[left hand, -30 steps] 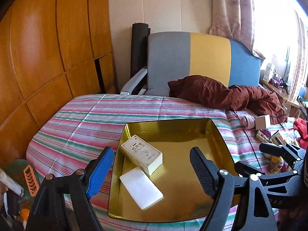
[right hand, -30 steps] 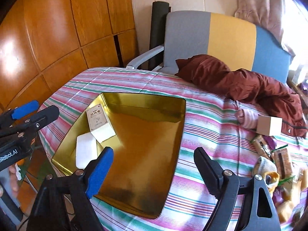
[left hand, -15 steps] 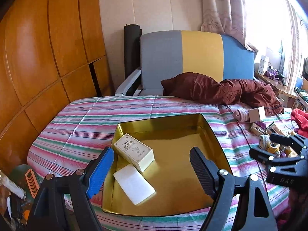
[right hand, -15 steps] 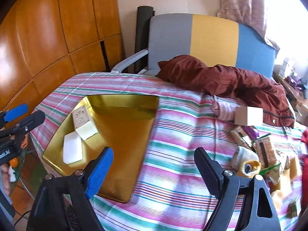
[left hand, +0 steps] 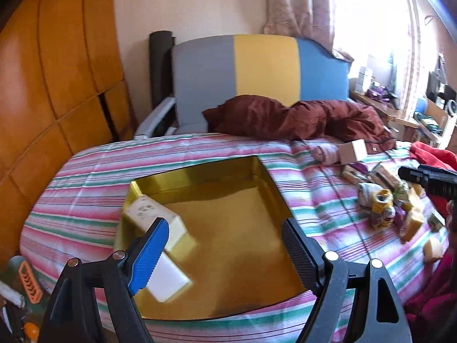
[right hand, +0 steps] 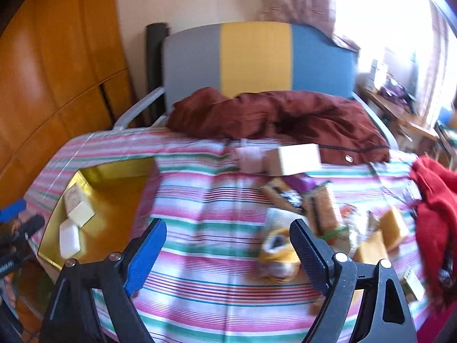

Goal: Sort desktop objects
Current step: 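Move both tools back from the tray to the pile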

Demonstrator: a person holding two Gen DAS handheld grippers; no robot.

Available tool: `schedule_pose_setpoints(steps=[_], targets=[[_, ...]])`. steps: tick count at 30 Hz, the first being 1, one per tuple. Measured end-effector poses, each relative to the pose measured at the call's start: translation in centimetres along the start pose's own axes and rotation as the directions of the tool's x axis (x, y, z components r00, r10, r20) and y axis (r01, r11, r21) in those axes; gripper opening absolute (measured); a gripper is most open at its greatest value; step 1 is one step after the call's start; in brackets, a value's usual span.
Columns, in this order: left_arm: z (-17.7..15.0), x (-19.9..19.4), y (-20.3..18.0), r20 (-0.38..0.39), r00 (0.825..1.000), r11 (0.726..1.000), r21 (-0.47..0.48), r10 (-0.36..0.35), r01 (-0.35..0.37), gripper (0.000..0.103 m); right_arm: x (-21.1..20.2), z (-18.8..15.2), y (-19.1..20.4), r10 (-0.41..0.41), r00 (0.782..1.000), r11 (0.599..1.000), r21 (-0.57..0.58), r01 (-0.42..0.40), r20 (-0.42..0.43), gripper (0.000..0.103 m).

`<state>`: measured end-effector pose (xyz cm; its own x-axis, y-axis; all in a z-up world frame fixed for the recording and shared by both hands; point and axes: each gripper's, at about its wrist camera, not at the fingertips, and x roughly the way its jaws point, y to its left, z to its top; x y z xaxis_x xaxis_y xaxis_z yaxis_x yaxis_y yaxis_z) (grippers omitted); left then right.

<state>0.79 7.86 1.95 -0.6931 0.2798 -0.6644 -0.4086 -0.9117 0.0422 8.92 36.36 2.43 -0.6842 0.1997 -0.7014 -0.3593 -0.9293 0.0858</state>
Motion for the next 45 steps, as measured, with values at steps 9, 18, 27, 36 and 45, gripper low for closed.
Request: schedule_pose_setpoints(steps=[9,18,27,36,45], targets=[[0.0,1.8,-2.9,-0.072,0.989,0.991,0.004,-0.13,0.131,0.082,-2.8,0.3,-10.3,-0.109,0.994,0.962,0.255,0.102,0.014,0.091],[-0.3,3.5,-6.4,-0.152,0.971,0.977,0.074,-0.185,0.198,0.077,-3.1,0.2,-15.8,-0.151,0.989,0.913,0.381,0.142,-0.006,0.091],[-0.5,5.1,-11.6,-0.21,0.936,0.934,0.165,-0.282,0.318,0.073,-0.5,-1.3,-17.4,-0.12,0.987,0.905,0.397,0.152,-0.105,0.09],[0.2,8.4,-19.0,-0.295,0.865,0.855,0.211,-0.406,0.473,0.068,2.5,-4.4,-19.3,0.008,0.98,0.85,0.518,0.098,-0.198,0.09],[1.1,12.7,-24.2,-0.353,0.824,0.824,0.201,-0.444,0.53,0.066,3.6,-4.7,-19.9,0.026,0.971,0.829,0.548,0.113,-0.24,0.09]])
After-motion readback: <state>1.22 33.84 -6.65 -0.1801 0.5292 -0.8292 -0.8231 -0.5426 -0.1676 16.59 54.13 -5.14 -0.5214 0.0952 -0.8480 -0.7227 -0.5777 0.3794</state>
